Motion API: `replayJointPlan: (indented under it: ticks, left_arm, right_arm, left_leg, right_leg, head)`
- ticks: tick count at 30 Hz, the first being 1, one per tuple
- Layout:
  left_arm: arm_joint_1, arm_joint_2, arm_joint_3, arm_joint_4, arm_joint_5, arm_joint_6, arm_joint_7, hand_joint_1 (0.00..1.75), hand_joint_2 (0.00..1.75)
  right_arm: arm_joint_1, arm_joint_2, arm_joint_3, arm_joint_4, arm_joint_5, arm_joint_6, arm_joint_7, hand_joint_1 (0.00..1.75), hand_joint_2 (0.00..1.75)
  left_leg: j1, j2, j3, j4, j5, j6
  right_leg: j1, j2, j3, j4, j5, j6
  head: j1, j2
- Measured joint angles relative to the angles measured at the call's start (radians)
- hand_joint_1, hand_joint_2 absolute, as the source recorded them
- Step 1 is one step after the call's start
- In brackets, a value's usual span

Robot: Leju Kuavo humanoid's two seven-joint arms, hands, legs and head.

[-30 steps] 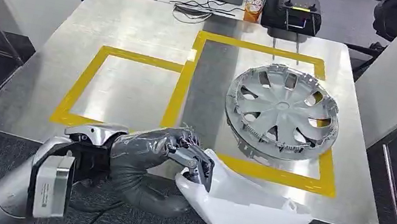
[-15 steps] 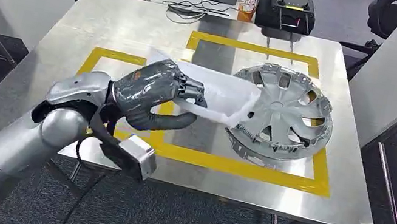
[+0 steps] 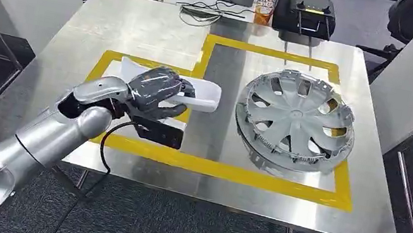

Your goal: Take the parts from the cabinet and place them on the table.

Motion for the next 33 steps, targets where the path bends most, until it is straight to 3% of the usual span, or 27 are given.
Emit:
replayJointPlan:
  ticks: [2, 3, 5, 8, 9, 10, 11, 12, 13, 14, 15, 17, 18, 19, 20, 22, 23, 24, 25, 26, 28, 29, 30, 31, 32, 33]
  left_arm:
    - [0.008, -0.003, -0.001, 0.054, -0.016, 0.012, -0.001, 1.73, 1.75]
    - [0.011, -0.003, 0.000, 0.075, -0.022, 0.015, -0.001, 1.73, 1.75]
    - [0.014, -0.003, 0.001, 0.104, -0.027, 0.019, -0.002, 1.73, 1.75]
    - [0.022, -0.004, 0.002, 0.150, -0.042, 0.022, 0.009, 1.73, 1.75]
    - [0.031, -0.004, 0.003, 0.172, -0.053, 0.029, 0.016, 1.73, 1.75]
    - [0.040, -0.004, 0.006, 0.196, -0.068, 0.037, 0.019, 1.73, 1.75]
    - [0.047, -0.003, 0.011, 0.215, -0.079, 0.045, 0.022, 1.73, 1.75]
    - [0.050, 0.000, 0.017, 0.236, -0.089, 0.057, 0.022, 1.73, 1.75]
    - [0.050, 0.002, 0.020, 0.246, -0.094, 0.063, 0.023, 1.73, 1.75]
    - [0.049, 0.003, 0.032, 0.268, -0.102, 0.078, 0.028, 1.73, 1.75]
    - [0.050, 0.002, 0.042, 0.285, -0.110, 0.086, 0.034, 1.73, 1.75]
    - [0.061, 0.007, 0.065, 0.312, -0.134, 0.104, 0.045, 1.73, 1.75]
    - [0.065, 0.011, 0.078, 0.322, -0.147, 0.112, 0.049, 1.73, 1.75]
    - [0.066, 0.013, 0.093, 0.326, -0.165, 0.119, 0.055, 1.73, 1.75]
    - [0.065, 0.012, 0.105, 0.331, -0.177, 0.120, 0.060, 1.73, 1.75]
    - [0.069, 0.014, 0.129, 0.346, -0.193, 0.122, 0.066, 1.73, 1.75]
    - [0.074, 0.014, 0.135, 0.352, -0.196, 0.124, 0.066, 0.00, 1.75]
    - [0.079, 0.014, 0.140, 0.357, -0.201, 0.123, 0.066, 0.00, 1.75]
    - [0.084, 0.014, 0.144, 0.362, -0.208, 0.123, 0.067, 0.00, 1.75]
    - [0.089, 0.014, 0.151, 0.366, -0.216, 0.123, 0.070, 0.00, 1.75]
    - [0.096, 0.014, 0.172, 0.373, -0.236, 0.132, 0.073, 0.00, 1.75]
    - [0.098, 0.014, 0.184, 0.373, -0.243, 0.142, 0.073, 0.00, 1.75]
    - [0.100, 0.015, 0.194, 0.373, -0.248, 0.154, 0.074, 0.00, 1.75]
    - [0.105, 0.015, 0.205, 0.373, -0.253, 0.164, 0.073, 0.00, 1.75]
    - [0.113, 0.015, 0.222, 0.370, -0.257, 0.182, 0.072, 0.00, 0.00]
    - [0.125, 0.013, 0.238, 0.364, -0.257, 0.194, 0.069, 0.00, 0.00]
  right_arm:
    - [0.001, 0.000, 0.000, 0.003, 0.001, 0.001, 0.000, 0.00, 0.00]
    - [0.001, 0.000, 0.000, 0.005, 0.002, 0.002, 0.000, 0.00, 0.00]
    - [0.000, -0.002, 0.000, 0.006, 0.002, 0.002, 0.000, 0.00, 0.00]
    - [-0.001, -0.002, 0.000, 0.008, 0.003, 0.002, 0.000, 0.00, 0.00]
    - [-0.001, -0.002, 0.000, 0.008, 0.003, 0.000, 0.000, 0.00, 0.00]
    - [-0.001, -0.002, 0.001, 0.010, 0.004, -0.001, -0.001, 0.00, 0.00]
    - [0.000, -0.003, 0.002, 0.012, 0.005, -0.001, -0.002, 0.00, 0.00]
    - [0.000, -0.004, 0.004, 0.015, 0.006, -0.001, -0.002, 0.00, 0.00]
    - [-0.001, -0.004, 0.005, 0.016, 0.006, -0.001, -0.002, 0.00, 0.00]
    - [-0.002, -0.005, 0.005, 0.018, 0.006, -0.001, -0.002, 0.00, 0.00]
    - [-0.004, -0.005, 0.005, 0.021, 0.006, -0.001, -0.002, 0.00, 0.00]
    - [-0.004, -0.008, 0.006, 0.024, 0.006, -0.002, -0.001, 0.00, 0.00]
    - [-0.004, -0.007, 0.006, 0.026, 0.006, -0.002, 0.000, 0.00, 0.00]
    - [-0.005, -0.008, 0.008, 0.028, 0.008, -0.003, 0.001, 0.00, 0.00]
    - [-0.006, -0.010, 0.009, 0.029, 0.008, -0.003, 0.002, 0.00, 0.00]
    - [-0.008, -0.013, 0.012, 0.032, 0.009, -0.005, 0.002, 0.00, 0.00]
    - [-0.007, -0.014, 0.012, 0.032, 0.009, -0.005, 0.002, 0.00, 0.00]
    - [-0.007, -0.014, 0.013, 0.033, 0.010, -0.006, 0.003, 0.00, 0.00]
    - [-0.007, -0.014, 0.014, 0.034, 0.011, -0.006, 0.004, 0.00, 0.00]
    - [-0.008, -0.014, 0.015, 0.034, 0.011, -0.006, 0.004, 0.00, 0.00]
    - [-0.011, -0.018, 0.021, 0.035, 0.012, -0.008, 0.004, 0.00, 0.00]
    - [-0.013, -0.019, 0.023, 0.036, 0.012, -0.011, 0.004, 0.00, 0.00]
    - [-0.016, -0.019, 0.023, 0.037, 0.012, -0.013, 0.005, 0.00, 0.00]
    - [-0.017, -0.020, 0.023, 0.038, 0.011, -0.013, 0.005, 0.00, 0.00]
    - [-0.017, -0.020, 0.024, 0.039, 0.010, -0.013, 0.006, 0.00, 0.00]
    - [-0.017, -0.020, 0.024, 0.039, 0.008, -0.013, 0.007, 0.00, 0.00]
  left_leg:
    - [0.003, 0.001, 0.002, -0.002, 0.001, -0.003]
    - [0.004, 0.001, 0.001, 0.001, -0.003, -0.007]
    - [0.009, 0.002, -0.023, 0.050, -0.037, -0.025]
    - [0.023, 0.002, -0.145, 0.289, -0.132, -0.041]
    - [0.026, 0.003, -0.171, 0.328, -0.134, -0.043]
    - [0.029, 0.003, -0.171, 0.315, -0.112, -0.043]
    - [0.033, 0.003, -0.147, 0.254, -0.070, -0.042]
    - [0.033, 0.004, -0.102, 0.152, -0.016, -0.039]
    - [0.033, 0.004, -0.066, 0.075, 0.020, -0.035]
    - [0.030, 0.004, -0.034, 0.009, 0.026, -0.030]
    - [0.024, 0.003, -0.026, 0.003, 0.022, -0.029]
    - [0.020, 0.002, -0.029, 0.006, 0.020, -0.023]
    - [0.018, 0.002, -0.028, 0.003, 0.022, -0.016]
    - [0.027, 0.002, -0.018, -0.014, 0.033, -0.005]
    - [0.026, 0.001, -0.014, -0.020, 0.035, 0.000]
    - [0.023, 0.002, -0.013, -0.020, 0.035, 0.006]
    - [0.019, 0.001, -0.014, -0.019, 0.035, 0.008]
    - [0.017, 0.000, -0.014, -0.019, 0.035, 0.010]
    - [0.015, -0.001, -0.013, -0.019, 0.034, 0.010]
    - [0.015, -0.002, -0.013, -0.018, 0.034, 0.010]
    - [0.015, -0.003, -0.013, -0.012, 0.032, 0.006]
    - [0.014, -0.003, -0.016, -0.005, 0.028, 0.001]
    - [0.005, -0.004, -0.022, 0.001, 0.023, -0.006]
    - [0.007, -0.004, -0.022, 0.003, 0.022, -0.008]
    - [0.008, -0.004, -0.021, 0.001, 0.023, -0.010]
    - [0.010, -0.003, -0.020, -0.001, 0.024, -0.013]
  right_leg:
    - [0.007, 0.001, 0.000, 0.002, -0.001, -0.007]
    - [0.001, 0.001, 0.002, 0.000, 0.001, -0.011]
    - [-0.008, 0.002, 0.008, -0.003, -0.002, -0.022]
    - [-0.007, 0.002, 0.011, -0.002, -0.006, -0.027]
    - [-0.007, 0.002, 0.012, -0.002, -0.006, -0.028]
    - [-0.007, 0.003, 0.014, -0.002, -0.007, -0.028]
    - [-0.008, 0.006, 0.016, -0.002, -0.008, -0.028]
    - [-0.007, 0.008, 0.018, -0.002, -0.008, -0.028]
    - [-0.007, 0.009, 0.020, -0.003, -0.009, -0.026]
    - [-0.005, 0.009, 0.020, -0.003, -0.010, -0.024]
    - [0.001, 0.009, 0.016, -0.003, -0.011, -0.018]
    - [-0.003, 0.008, 0.017, -0.006, -0.010, -0.009]
    - [-0.003, 0.008, 0.020, -0.011, -0.008, -0.002]
    - [-0.001, 0.007, 0.016, -0.008, -0.012, 0.004]
    - [-0.002, 0.004, 0.007, 0.013, -0.023, 0.002]
    - [-0.001, 0.005, -0.061, 0.156, -0.089, -0.012]
    - [-0.001, 0.005, -0.101, 0.241, -0.119, -0.014]
    - [-0.001, 0.004, -0.133, 0.305, -0.135, -0.012]
    - [-0.001, 0.004, -0.142, 0.318, -0.131, -0.007]
    - [-0.001, 0.004, -0.126, 0.281, -0.111, 0.001]
    - [-0.002, 0.003, -0.032, 0.092, -0.040, 0.019]
    - [-0.003, 0.002, 0.012, 0.002, -0.018, 0.019]
    - [0.004, 0.004, 0.019, 0.003, -0.018, 0.005]
    - [0.002, 0.004, 0.016, 0.002, -0.015, -0.005]
    - [0.005, 0.004, 0.015, 0.002, -0.015, -0.009]
    - [0.008, 0.005, 0.015, 0.002, -0.015, -0.014]
  head:
    - [0.000, 0.000]
    - [0.000, 0.000]
    - [-0.004, 0.000]
    - [-0.006, 0.000]
    - [-0.006, 0.000]
    - [-0.007, 0.000]
    - [-0.006, 0.000]
    - [-0.007, 0.000]
    - [-0.006, 0.000]
    - [-0.005, 0.000]
    - [-0.005, 0.000]
    - [-0.005, 0.000]
    - [-0.007, 0.000]
    - [-0.005, 0.000]
    - [-0.004, 0.000]
    - [-0.002, 0.000]
    - [-0.002, 0.000]
    - [-0.001, 0.000]
    - [-0.002, 0.000]
    - [-0.001, 0.000]
    - [-0.001, 0.000]
    - [-0.001, 0.000]
    - [-0.001, 0.000]
    - [-0.005, 0.000]
    - [-0.003, 0.000]
    - [-0.003, 0.000]
